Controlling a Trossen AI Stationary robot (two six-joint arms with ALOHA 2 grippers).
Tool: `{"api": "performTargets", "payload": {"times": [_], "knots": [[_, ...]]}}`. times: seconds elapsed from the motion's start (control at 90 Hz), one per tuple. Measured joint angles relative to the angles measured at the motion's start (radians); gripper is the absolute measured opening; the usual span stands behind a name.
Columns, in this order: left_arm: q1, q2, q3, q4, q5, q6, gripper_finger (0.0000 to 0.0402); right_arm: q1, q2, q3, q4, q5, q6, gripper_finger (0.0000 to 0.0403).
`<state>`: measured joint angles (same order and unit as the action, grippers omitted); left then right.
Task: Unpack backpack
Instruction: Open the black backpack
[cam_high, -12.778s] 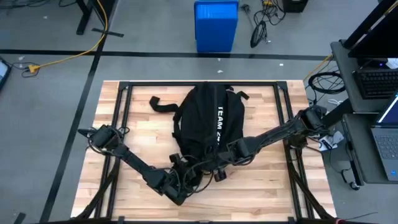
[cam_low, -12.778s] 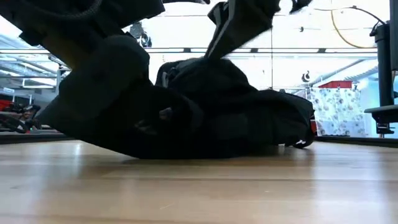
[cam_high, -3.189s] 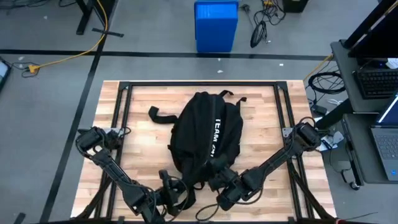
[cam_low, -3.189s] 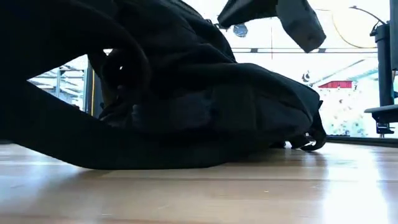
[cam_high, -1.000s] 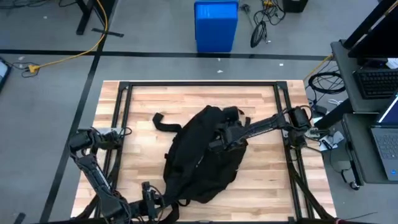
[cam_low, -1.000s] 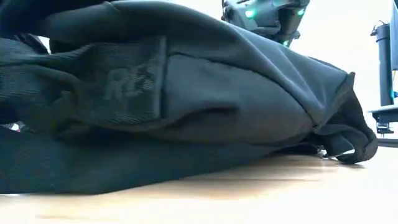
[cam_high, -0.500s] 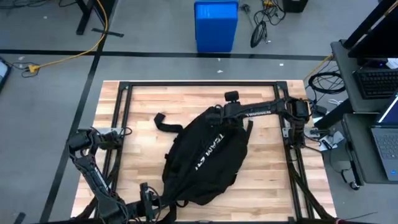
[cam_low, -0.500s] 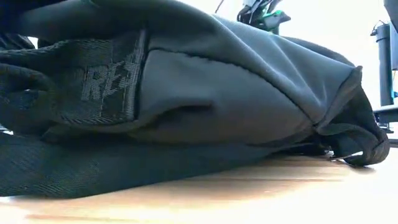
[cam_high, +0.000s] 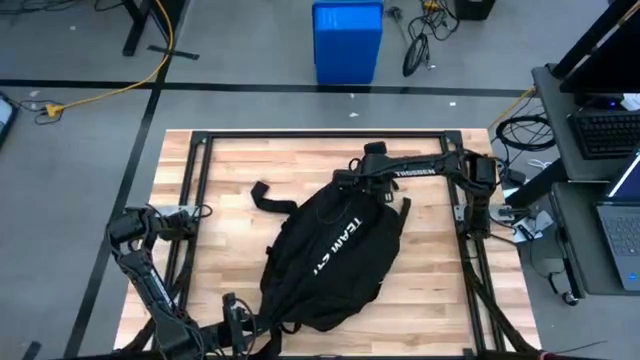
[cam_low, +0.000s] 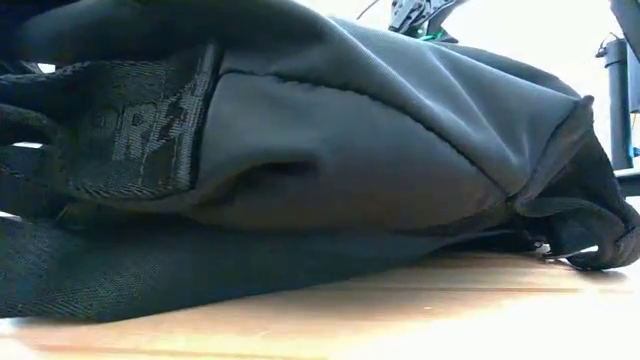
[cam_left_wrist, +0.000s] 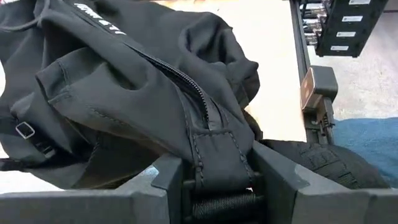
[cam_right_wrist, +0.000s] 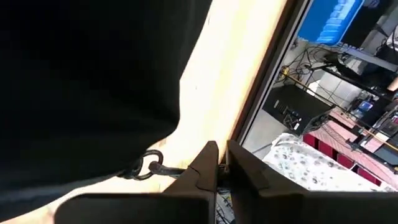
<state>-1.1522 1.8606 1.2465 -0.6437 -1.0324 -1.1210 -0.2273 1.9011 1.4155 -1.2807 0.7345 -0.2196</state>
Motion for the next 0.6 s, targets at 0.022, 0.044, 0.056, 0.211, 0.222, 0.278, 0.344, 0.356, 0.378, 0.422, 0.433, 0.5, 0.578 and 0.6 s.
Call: {"api": "performTargets", "payload": {"times": [0.022, 0.044, 0.056, 0.211, 0.222, 0.278, 0.344, 0.356, 0.378, 0.422, 0.433, 0.5, 0.578, 0.6], "knots": [[0.0, 0.0, 0.0, 0.0, 0.001, 0.0, 0.0129, -0.002, 0.0, 0.0, 0.0, -0.004, -0.003, 0.0], [0.0, 0.0, 0.0, 0.0, 0.001, 0.0, 0.0129, -0.005, 0.0, 0.0, 0.0, -0.007, -0.005, 0.0], [0.0, 0.0, 0.0, 0.0, 0.001, 0.0, 0.0129, -0.006, 0.0, 0.0, 0.0, -0.008, -0.005, 0.0], [0.0, 0.0, 0.0, -0.003, 0.002, 0.0, 0.0129, -0.017, 0.0, 0.0, -0.001, -0.02, -0.005, 0.0], [0.0, 0.0, 0.0, -0.003, 0.002, 0.0, 0.0129, -0.017, 0.0, 0.0, -0.001, -0.023, -0.006, 0.0], [0.0, 0.0, 0.0, -0.003, 0.004, 0.0, 0.0129, -0.02, 0.0, 0.0, -0.003, -0.037, -0.007, 0.0], [0.0, 0.0, 0.0, -0.002, 0.006, 0.0, 0.0129, -0.021, 0.0, 0.0, -0.004, -0.049, -0.01, 0.0], [0.0, 0.0, 0.0, -0.002, 0.007, 0.0, 0.0129, -0.021, 0.0, 0.0, -0.005, -0.052, -0.011, 0.0], [0.0, 0.0, 0.0, -0.002, 0.008, 0.0, 0.0129, -0.023, 0.0, 0.0, -0.006, -0.059, -0.013, 0.0], [0.0, 0.0, 0.0, -0.002, 0.01, 0.0, 0.0129, -0.026, 0.0, 0.0, -0.01, -0.074, -0.018, 0.0], [0.0, 0.0, 0.0, -0.002, 0.011, 0.0, 0.0129, -0.027, 0.0, 0.0, -0.011, -0.08, -0.021, 0.0], [0.0, 0.0, 0.0, -0.002, 0.011, 0.0, 0.0129, -0.039, 0.0, 0.0, -0.017, -0.126, -0.045, 0.0], [0.0, 0.0, 0.0, -0.002, 0.011, 0.0, 0.0129, -0.059, 0.0, 0.0, -0.016, -0.161, -0.059, 0.0], [0.0, 0.0, 0.0, -0.002, 0.011, -0.001, 0.0129, -0.063, 0.0, 0.0, -0.016, -0.163, -0.059, 0.0]]}}
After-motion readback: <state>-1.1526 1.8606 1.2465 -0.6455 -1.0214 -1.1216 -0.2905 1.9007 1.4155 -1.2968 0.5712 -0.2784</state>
